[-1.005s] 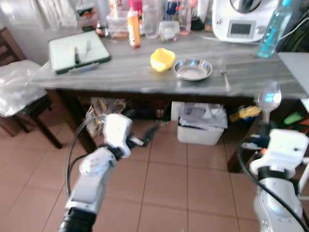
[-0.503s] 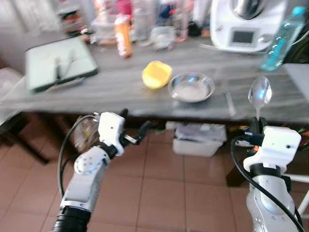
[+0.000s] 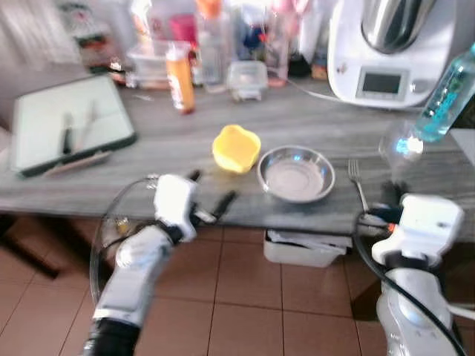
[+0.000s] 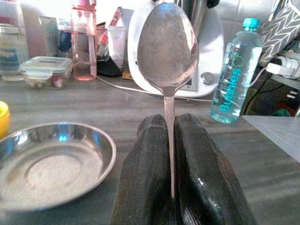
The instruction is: Setting the table
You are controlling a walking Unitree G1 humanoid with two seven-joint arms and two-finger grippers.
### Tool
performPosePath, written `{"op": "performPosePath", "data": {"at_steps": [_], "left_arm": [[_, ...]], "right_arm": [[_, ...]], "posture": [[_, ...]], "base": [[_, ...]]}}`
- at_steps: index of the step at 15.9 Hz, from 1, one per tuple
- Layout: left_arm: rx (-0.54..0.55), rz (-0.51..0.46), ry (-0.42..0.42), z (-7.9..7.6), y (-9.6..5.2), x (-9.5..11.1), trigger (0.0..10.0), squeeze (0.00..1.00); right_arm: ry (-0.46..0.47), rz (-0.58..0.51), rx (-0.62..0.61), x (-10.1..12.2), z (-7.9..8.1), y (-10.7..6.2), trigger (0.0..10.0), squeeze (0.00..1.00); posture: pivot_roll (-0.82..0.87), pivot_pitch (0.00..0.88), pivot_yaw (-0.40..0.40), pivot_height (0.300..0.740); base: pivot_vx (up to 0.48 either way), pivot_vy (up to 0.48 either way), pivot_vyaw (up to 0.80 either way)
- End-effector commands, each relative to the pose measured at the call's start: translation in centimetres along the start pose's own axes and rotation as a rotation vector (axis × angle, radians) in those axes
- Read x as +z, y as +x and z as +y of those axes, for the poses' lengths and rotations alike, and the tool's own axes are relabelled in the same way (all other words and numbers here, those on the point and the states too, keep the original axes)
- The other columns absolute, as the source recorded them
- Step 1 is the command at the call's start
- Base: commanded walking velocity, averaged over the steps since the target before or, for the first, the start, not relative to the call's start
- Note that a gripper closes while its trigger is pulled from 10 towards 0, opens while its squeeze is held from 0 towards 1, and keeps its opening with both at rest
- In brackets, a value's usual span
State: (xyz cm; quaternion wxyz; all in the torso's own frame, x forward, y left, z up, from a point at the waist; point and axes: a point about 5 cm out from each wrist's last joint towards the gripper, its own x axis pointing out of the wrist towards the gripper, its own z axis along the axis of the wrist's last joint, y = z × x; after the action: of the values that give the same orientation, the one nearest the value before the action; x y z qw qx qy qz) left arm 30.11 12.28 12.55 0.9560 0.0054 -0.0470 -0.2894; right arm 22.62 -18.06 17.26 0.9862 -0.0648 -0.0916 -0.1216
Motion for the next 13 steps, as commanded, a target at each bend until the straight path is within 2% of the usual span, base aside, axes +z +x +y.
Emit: {"op": "performPosePath", "data": {"at_steps": [1, 4, 11, 13], "left_arm": [[-0.035, -0.002, -0.007, -0.81, 0.36, 0.12, 10.0, 0.0], [-0.01, 0.02, 0.009, -0.32, 0.06, -0.12, 10.0, 0.0], [-0.031, 0.011, 0.017, -0.74, 0.26, 0.08, 10.0, 0.0], [-0.034, 0.01, 0.017, -0.75, 0.34, 0.11, 10.0, 0.0]], "right_arm": [[-0.014, -0.007, -0.029, 0.16, -0.68, -0.05, 10.0, 0.0], [-0.014, -0.004, -0.029, 0.15, -0.73, -0.16, 10.0, 0.0], [-0.016, 0.007, -0.043, 0.21, -0.88, -0.49, 10.0, 0.0], [-0.018, 0.009, -0.047, 0.18, -0.97, -0.56, 10.0, 0.0]], "posture": [[0.02, 0.101, 0.024, 0.74], [0.02, 0.106, 0.024, 0.74], [0.0, 0.116, 0.028, 0.74], [0.0, 0.118, 0.031, 0.74]], "base": [[0.0, 0.0, 0.0], [0.0, 0.0, 0.0], [0.0, 0.0, 0.0], [0.0, -0.412, 0.0]]}}
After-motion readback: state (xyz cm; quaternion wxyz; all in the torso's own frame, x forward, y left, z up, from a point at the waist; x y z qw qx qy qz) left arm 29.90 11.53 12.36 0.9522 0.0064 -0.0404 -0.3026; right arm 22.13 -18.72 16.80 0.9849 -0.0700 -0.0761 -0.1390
